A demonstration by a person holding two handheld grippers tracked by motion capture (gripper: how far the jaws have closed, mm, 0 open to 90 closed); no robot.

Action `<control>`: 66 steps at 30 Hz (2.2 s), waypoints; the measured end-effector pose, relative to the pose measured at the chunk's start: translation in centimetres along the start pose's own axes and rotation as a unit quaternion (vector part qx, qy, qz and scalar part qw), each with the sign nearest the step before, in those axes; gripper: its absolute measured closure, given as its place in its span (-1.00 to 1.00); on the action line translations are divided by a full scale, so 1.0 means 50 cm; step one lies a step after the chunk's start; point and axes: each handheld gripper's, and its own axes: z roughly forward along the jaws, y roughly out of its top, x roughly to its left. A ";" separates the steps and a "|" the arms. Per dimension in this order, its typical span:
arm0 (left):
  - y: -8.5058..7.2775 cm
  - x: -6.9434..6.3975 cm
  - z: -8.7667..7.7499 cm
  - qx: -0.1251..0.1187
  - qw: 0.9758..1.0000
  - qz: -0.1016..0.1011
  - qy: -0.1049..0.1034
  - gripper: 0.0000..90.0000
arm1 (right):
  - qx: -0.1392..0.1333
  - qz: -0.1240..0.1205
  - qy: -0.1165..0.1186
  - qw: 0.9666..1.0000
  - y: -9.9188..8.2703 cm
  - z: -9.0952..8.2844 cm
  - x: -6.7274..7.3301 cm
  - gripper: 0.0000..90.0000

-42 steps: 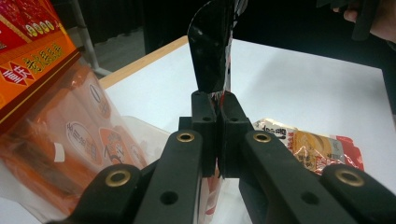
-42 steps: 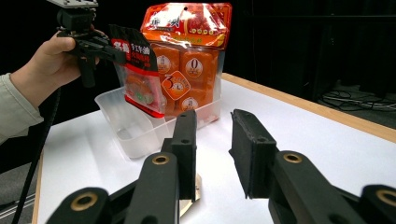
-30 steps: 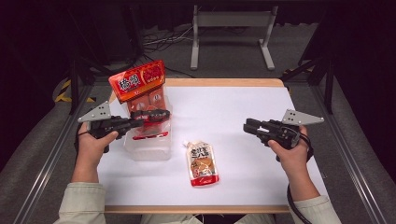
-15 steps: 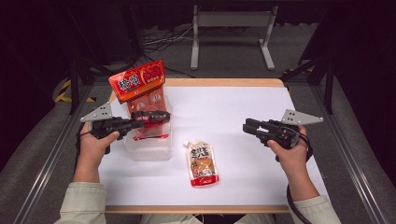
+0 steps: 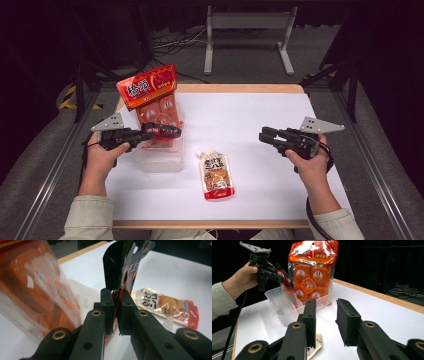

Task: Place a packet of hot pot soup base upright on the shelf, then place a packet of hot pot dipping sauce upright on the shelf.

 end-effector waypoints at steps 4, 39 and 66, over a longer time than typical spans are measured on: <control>-0.006 0.003 0.004 0.016 1.000 -0.006 0.010 0.84 | -0.001 0.000 0.001 1.000 0.000 0.001 0.000 0.56; -0.005 -0.045 -0.055 0.006 0.997 -0.010 0.071 -0.66 | 0.009 0.002 0.007 1.000 -0.005 0.017 -0.004 0.47; -0.029 -0.087 -0.114 -0.013 0.994 -0.059 0.092 -0.80 | 0.087 0.016 0.013 0.996 -0.022 0.108 0.010 0.17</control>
